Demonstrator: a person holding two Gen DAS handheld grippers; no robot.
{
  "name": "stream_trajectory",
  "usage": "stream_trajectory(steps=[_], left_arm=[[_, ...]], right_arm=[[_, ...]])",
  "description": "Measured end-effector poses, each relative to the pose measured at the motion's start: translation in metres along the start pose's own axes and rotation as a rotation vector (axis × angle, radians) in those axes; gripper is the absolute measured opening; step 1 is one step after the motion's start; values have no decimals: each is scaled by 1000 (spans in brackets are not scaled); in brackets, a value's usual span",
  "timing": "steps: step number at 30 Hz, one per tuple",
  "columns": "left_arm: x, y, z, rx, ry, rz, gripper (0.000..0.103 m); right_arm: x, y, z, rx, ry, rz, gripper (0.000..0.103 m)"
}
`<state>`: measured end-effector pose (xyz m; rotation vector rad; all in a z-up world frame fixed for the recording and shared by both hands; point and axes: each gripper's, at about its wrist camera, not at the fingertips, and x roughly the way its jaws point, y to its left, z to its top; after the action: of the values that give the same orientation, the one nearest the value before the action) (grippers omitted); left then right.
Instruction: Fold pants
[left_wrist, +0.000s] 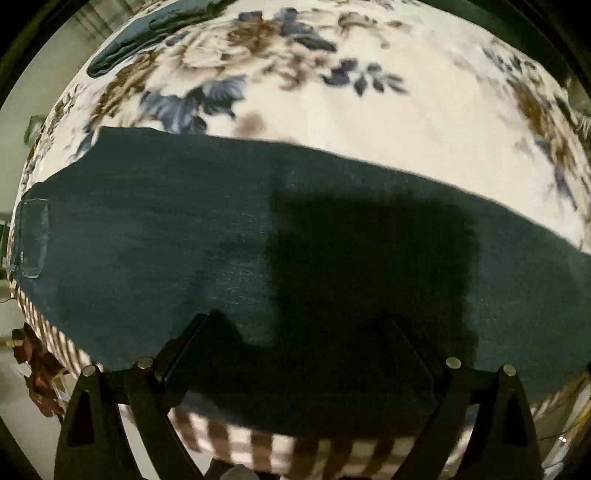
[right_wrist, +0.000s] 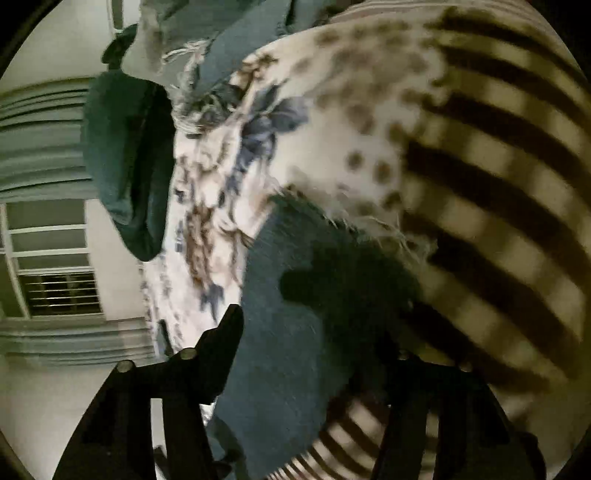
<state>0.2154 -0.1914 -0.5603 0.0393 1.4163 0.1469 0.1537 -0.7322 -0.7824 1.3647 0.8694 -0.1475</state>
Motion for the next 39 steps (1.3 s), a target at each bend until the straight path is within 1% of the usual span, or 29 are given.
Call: stream_trajectory(steps=[1, 3, 4, 5, 6, 7, 9, 11, 13, 14, 16, 19, 21, 22, 23, 26, 28, 30, 33, 36, 39], left_arm=[[4, 1, -1, -13, -2, -10, 95], [11, 7, 1, -54, -4, -36, 103], [14, 9, 2, -65, -6, -50, 103], [17, 10, 2, -72, -8, -57, 103], [19, 11, 3, -75, -15, -60, 103], [20, 11, 2, -75, -30, -63, 103], [21, 11, 1, -76, -55, -64, 103], [19, 9, 2, -58, -42, -68, 103], [14, 12, 4, -60, -16, -79, 103], [7, 16, 6, -78, -14, -90, 103], [-6, 25, 6, -112, -37, -96, 103], [-29, 48, 1, -184, -86, -118, 103], [-43, 66, -4, -216, -108, -111, 103], [-49, 76, -9, -231, -123, -111, 103], [-55, 86, -13, -242, -132, -105, 103], [-63, 125, -30, -283, -138, -94, 103], [-64, 147, -35, -309, -134, -92, 103], [-64, 166, -42, -332, -134, -76, 103], [-60, 201, -53, -366, -121, -54, 103], [-50, 229, -66, -385, -92, -37, 103], [-41, 253, -78, -397, -66, -15, 103]], right_arm=[[7, 0, 1, 0, 5, 32, 60], [23, 3, 0, 1, 27, 43, 60], [26, 4, 0, -1, 27, 43, 50], [29, 4, 1, -6, 22, 31, 38], [32, 4, 2, -11, 21, -6, 8], [33, 6, 1, -11, 18, -26, 7], [29, 11, 0, -22, 2, -42, 7], [21, 26, -3, -41, -16, -42, 7], [10, 47, -7, -77, -33, -35, 7], [4, 61, -11, -109, -43, -35, 7], [-6, 95, -22, -195, -56, -26, 7], [-14, 151, -52, -314, -51, -4, 7], [-10, 189, -78, -389, -40, 6, 7], [-8, 208, -97, -435, -33, 5, 7], [-6, 220, -109, -464, -28, 5, 7], [15, 257, -163, -574, 5, -13, 7], [39, 273, -201, -635, 45, -41, 7], [71, 281, -240, -680, 99, -60, 7], [117, 284, -299, -778, 155, -127, 7], [164, 273, -350, -864, 204, -211, 7], [202, 262, -390, -937, 247, -287, 7]])
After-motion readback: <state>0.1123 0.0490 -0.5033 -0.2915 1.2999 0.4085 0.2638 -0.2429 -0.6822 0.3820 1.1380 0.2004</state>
